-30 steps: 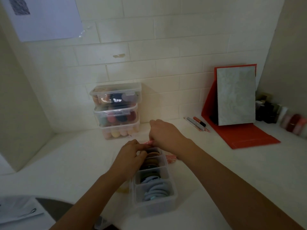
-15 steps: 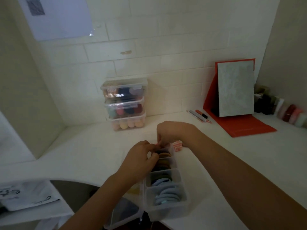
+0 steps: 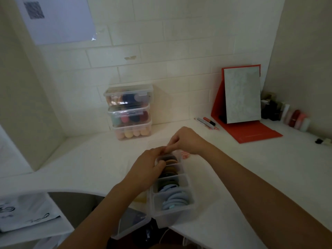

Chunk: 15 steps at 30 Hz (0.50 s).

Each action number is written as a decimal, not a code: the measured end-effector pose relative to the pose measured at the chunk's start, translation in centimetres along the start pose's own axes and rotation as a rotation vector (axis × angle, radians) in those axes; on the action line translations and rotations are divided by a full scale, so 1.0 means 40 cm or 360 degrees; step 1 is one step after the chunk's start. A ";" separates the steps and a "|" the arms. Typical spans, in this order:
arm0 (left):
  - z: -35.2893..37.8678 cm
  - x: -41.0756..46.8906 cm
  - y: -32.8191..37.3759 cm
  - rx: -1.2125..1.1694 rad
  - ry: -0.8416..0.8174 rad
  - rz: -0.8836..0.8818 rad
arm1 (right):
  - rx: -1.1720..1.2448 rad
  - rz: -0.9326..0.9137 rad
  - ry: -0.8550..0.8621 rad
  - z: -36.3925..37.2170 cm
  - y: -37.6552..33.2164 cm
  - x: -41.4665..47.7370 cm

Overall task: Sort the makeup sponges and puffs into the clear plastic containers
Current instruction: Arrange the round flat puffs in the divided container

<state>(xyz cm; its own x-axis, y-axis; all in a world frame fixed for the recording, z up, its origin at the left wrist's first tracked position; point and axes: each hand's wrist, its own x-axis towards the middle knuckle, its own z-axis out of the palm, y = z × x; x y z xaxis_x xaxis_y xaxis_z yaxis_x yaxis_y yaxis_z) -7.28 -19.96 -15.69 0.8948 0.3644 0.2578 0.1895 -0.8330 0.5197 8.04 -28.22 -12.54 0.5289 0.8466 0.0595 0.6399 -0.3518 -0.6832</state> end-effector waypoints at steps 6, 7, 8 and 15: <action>-0.006 0.013 0.021 0.0185 -0.0045 -0.0035 | 0.0256 0.0169 0.0712 -0.003 0.165 -0.030; -0.007 0.016 0.026 0.0186 -0.0051 -0.0030 | 0.0181 0.0113 0.0649 0.006 0.174 -0.032; -0.008 0.019 0.030 0.0179 -0.0060 -0.0037 | 0.0060 0.0051 0.0552 0.016 0.179 -0.031; 0.000 0.029 0.003 0.0147 -0.0092 -0.0116 | -0.0657 -0.0153 0.0288 0.054 0.158 -0.023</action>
<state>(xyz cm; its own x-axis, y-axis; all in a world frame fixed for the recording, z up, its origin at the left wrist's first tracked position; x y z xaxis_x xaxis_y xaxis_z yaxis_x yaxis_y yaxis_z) -6.21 -19.65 -15.34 0.8985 0.4033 0.1732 0.2892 -0.8408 0.4575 10.39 -30.37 -18.50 0.5216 0.8128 0.2596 0.8400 -0.4358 -0.3232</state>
